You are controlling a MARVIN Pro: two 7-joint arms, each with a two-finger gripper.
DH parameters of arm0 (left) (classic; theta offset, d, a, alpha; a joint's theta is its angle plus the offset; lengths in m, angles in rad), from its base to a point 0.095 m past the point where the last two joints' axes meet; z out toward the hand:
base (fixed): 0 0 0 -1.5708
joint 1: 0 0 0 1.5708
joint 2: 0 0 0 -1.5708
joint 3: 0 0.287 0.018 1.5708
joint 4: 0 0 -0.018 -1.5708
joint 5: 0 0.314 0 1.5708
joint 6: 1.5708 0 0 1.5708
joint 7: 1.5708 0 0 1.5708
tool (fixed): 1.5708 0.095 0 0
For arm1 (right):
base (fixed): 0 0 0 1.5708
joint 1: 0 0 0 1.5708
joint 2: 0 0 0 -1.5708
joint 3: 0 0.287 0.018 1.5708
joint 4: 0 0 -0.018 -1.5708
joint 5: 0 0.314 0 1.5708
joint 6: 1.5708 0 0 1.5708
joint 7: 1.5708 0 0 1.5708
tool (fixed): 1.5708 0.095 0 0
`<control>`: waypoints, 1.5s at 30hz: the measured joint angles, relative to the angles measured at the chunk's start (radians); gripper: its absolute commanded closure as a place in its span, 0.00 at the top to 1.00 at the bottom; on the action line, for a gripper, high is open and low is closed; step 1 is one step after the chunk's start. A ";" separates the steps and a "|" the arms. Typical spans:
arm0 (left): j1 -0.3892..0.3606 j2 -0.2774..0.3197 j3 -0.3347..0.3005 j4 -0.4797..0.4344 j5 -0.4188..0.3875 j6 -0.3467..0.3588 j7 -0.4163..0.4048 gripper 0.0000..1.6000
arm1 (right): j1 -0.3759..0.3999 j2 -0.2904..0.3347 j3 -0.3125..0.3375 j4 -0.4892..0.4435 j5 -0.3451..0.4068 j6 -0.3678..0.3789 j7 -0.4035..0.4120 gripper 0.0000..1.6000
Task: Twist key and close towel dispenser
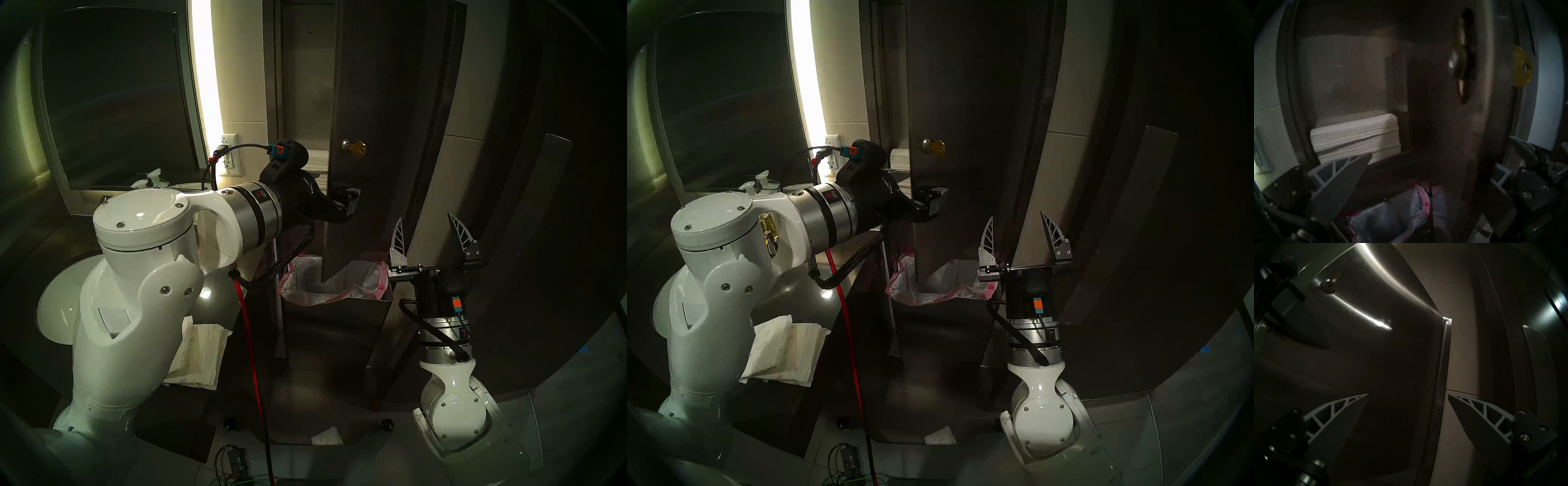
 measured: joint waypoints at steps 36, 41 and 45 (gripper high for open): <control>-0.030 0.120 0.087 0.001 0.052 0.000 0.310 1.00 | 0.002 0.009 -0.005 0.000 0.002 0.004 -0.009 1.00; -0.051 0.090 0.079 0.001 0.012 0.000 0.308 1.00 | 0.002 0.011 -0.005 0.000 0.002 0.004 -0.011 1.00; -0.063 0.072 0.078 0.001 -0.016 0.000 0.296 1.00 | 0.002 0.011 -0.006 0.000 0.002 0.004 -0.011 1.00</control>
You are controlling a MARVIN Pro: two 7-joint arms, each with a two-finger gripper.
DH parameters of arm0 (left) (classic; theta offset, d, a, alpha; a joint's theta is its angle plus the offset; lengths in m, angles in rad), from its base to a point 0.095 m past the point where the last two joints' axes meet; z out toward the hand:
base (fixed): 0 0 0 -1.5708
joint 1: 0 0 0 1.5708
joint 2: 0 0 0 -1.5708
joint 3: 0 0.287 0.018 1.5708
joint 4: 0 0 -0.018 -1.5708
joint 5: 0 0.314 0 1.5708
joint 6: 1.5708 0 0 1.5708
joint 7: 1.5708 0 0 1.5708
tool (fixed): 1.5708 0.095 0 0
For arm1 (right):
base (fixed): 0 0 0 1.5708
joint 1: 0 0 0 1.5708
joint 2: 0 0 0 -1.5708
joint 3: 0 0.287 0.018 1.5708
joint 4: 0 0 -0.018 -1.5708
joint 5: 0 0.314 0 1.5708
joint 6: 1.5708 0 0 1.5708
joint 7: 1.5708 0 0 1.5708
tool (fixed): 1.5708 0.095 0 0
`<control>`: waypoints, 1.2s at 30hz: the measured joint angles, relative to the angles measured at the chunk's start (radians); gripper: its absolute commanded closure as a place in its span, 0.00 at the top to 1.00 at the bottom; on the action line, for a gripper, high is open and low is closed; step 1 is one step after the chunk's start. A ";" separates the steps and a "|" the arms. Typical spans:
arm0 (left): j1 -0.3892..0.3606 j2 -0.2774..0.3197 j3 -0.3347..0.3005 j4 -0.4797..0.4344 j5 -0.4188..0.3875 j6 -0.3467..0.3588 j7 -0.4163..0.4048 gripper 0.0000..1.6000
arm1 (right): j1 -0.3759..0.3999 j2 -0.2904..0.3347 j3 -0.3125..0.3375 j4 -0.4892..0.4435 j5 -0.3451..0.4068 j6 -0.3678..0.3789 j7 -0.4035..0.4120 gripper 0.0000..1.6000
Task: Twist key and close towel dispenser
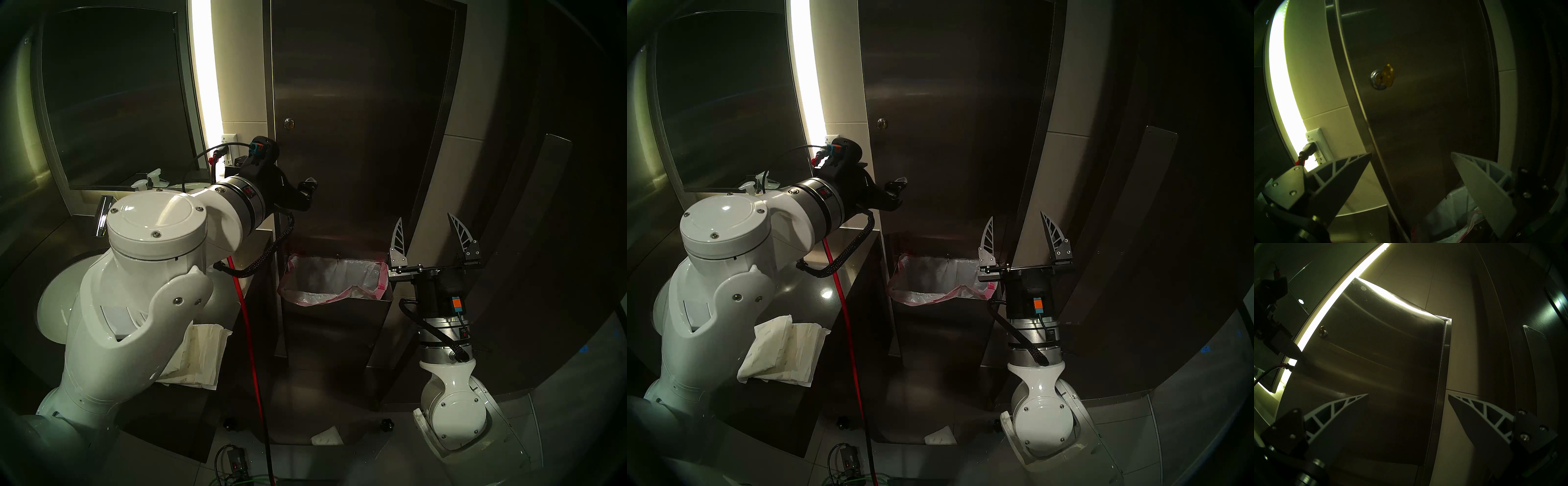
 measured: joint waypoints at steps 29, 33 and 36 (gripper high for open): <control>-0.115 0.012 0.039 0.165 -0.071 -0.003 -0.038 0.00 | 0.001 0.007 -0.003 -0.001 0.002 0.005 -0.007 1.00; -0.148 0.007 0.051 0.217 -0.059 -0.009 -0.049 0.00 | 0.001 0.008 -0.004 -0.001 0.002 0.005 -0.008 1.00; -0.174 0.007 0.056 0.255 -0.046 -0.015 -0.059 0.00 | 0.001 0.009 -0.004 -0.001 0.002 0.005 -0.008 1.00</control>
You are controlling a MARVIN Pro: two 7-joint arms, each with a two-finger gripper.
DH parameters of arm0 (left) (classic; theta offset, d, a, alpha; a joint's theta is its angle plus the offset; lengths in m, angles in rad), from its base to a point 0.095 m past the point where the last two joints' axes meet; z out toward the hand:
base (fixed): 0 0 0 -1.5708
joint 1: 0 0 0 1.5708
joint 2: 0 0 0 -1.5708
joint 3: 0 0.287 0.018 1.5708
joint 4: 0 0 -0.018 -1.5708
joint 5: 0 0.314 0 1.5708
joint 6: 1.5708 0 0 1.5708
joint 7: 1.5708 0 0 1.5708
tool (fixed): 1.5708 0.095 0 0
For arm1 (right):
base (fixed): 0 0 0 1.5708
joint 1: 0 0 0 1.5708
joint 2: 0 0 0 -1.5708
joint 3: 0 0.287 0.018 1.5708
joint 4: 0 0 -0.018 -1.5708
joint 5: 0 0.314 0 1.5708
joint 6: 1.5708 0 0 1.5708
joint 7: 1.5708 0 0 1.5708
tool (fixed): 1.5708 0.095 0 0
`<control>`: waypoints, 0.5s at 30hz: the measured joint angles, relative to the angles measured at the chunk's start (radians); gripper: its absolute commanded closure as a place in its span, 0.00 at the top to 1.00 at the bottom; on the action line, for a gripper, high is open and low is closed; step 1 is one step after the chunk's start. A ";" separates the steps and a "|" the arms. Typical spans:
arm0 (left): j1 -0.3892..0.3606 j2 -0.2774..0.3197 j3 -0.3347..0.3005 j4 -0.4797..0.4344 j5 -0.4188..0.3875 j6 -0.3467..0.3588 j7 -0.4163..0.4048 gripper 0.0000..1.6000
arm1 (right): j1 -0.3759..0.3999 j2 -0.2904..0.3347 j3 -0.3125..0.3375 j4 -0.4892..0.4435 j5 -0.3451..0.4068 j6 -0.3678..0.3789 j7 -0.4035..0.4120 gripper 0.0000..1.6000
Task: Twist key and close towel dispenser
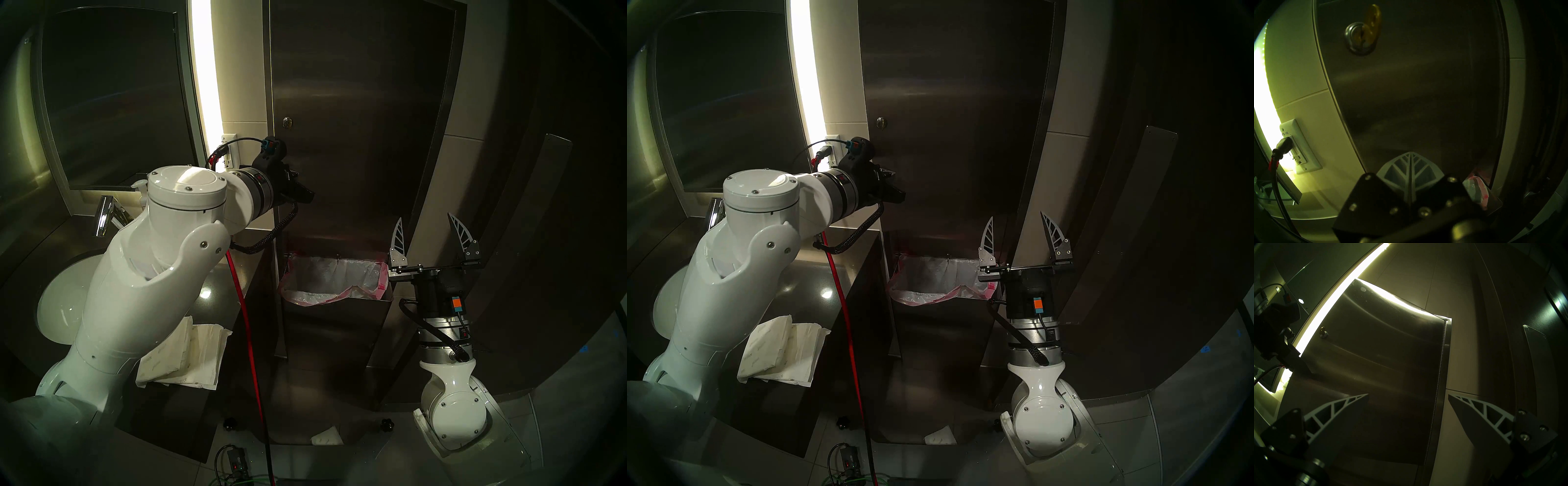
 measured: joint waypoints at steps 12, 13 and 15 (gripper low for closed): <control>-0.060 0.032 0.006 0.132 0.034 -0.053 -0.075 0.00 | 0.001 0.003 -0.002 0.000 0.000 0.001 -0.003 1.00; -0.060 0.035 0.007 0.140 0.036 -0.063 -0.083 0.00 | 0.001 0.003 -0.002 0.000 0.000 0.001 -0.003 1.00; -0.061 0.042 0.012 0.155 0.042 -0.084 -0.100 0.00 | 0.001 0.004 -0.002 0.000 0.001 0.001 -0.004 1.00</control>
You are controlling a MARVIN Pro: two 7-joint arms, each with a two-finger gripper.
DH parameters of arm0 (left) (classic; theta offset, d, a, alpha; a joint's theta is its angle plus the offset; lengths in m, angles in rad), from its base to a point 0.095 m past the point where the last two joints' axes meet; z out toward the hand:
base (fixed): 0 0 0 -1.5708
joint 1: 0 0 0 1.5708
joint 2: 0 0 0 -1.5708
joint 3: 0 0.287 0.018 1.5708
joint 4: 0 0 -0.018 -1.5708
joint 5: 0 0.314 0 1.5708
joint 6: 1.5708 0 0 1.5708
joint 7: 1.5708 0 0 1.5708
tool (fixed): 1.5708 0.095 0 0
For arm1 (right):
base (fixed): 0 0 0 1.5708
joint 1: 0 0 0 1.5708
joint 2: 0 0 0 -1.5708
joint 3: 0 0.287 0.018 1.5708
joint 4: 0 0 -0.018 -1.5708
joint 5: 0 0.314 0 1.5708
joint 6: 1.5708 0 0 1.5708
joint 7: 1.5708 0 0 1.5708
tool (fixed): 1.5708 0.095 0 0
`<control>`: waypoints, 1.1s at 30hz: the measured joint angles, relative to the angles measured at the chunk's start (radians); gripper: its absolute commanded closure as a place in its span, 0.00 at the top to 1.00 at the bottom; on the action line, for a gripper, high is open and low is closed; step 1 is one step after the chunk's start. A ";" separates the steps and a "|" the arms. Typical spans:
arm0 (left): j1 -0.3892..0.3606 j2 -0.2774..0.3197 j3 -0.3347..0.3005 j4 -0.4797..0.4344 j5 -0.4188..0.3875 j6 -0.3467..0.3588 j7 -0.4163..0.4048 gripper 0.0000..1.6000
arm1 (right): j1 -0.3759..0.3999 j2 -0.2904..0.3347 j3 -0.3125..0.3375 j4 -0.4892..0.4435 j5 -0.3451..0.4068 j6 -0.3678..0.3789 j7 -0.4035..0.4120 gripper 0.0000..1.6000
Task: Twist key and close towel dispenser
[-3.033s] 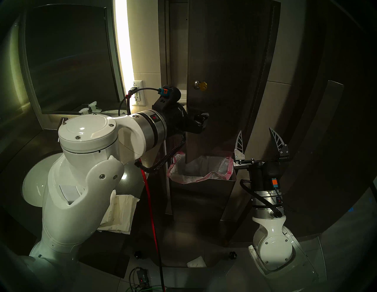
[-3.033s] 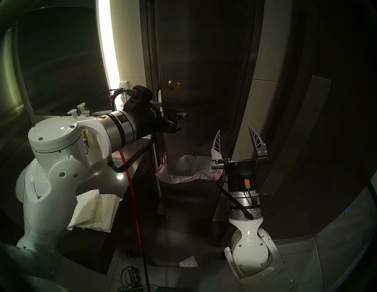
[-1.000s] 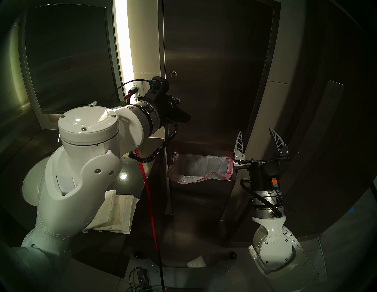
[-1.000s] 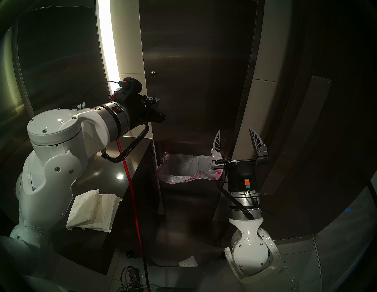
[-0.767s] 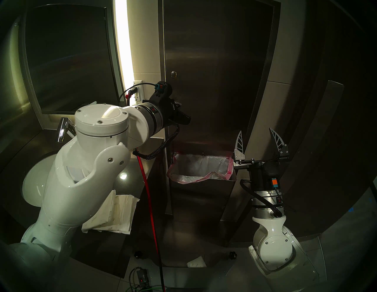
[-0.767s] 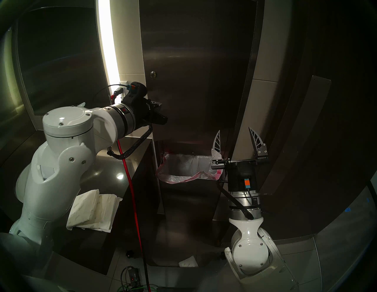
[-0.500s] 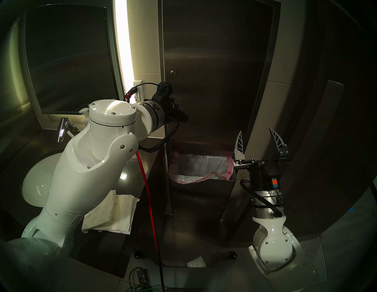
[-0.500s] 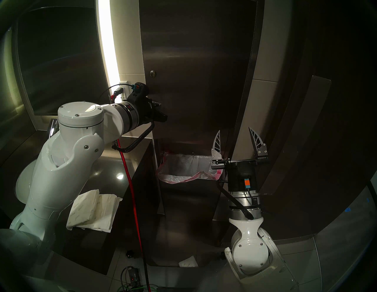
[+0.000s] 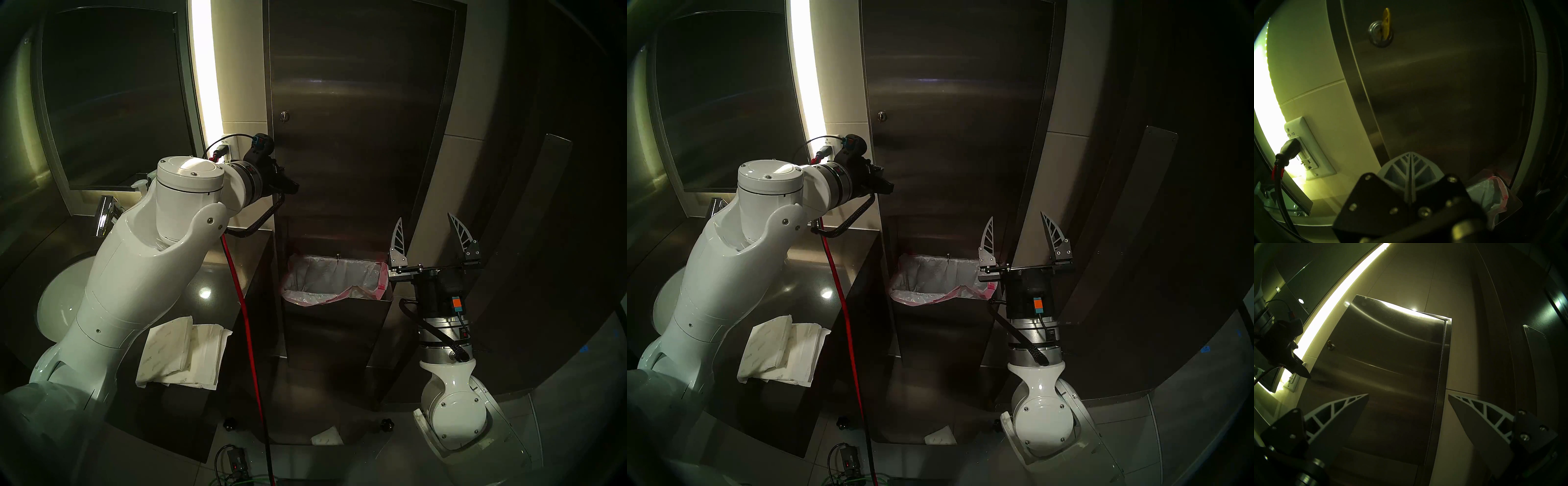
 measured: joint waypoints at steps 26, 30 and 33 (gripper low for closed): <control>-0.166 -0.065 0.049 0.237 0.082 -0.125 -0.103 0.00 | 0.002 0.007 -0.004 0.000 0.001 0.001 -0.007 1.00; -0.188 -0.079 0.065 0.255 0.091 -0.133 -0.115 0.00 | 0.002 0.008 -0.004 0.000 0.001 0.002 -0.008 1.00; -0.201 -0.090 0.084 0.270 0.097 -0.139 -0.127 0.00 | 0.002 0.008 -0.005 0.000 0.001 0.002 -0.009 1.00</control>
